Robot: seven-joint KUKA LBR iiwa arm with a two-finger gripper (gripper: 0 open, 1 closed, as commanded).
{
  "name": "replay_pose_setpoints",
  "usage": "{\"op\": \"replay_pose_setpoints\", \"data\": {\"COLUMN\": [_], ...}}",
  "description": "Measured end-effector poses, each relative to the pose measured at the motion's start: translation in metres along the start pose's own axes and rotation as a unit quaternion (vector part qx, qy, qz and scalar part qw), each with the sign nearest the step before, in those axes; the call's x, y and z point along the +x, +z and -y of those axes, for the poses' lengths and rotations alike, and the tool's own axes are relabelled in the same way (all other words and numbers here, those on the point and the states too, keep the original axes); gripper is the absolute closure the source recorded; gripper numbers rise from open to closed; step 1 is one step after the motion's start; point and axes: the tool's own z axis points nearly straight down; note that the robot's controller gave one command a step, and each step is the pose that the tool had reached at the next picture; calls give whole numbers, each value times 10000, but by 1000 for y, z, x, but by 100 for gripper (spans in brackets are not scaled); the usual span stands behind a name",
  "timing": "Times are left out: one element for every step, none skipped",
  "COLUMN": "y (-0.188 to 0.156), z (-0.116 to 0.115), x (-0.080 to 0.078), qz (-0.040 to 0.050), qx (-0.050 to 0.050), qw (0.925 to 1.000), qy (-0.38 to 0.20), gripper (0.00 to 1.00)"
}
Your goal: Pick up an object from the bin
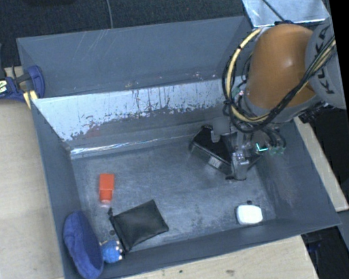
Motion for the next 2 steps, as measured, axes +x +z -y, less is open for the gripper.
{"op": "replay_pose_setpoints", "data": {"y": [83, 50], "z": [71, 24], "x": [-49, -45], "qz": [22, 21], "qx": [5, -10], "qw": [9959, 9506], "qy": [903, 3103], "gripper": [0, 0]}}
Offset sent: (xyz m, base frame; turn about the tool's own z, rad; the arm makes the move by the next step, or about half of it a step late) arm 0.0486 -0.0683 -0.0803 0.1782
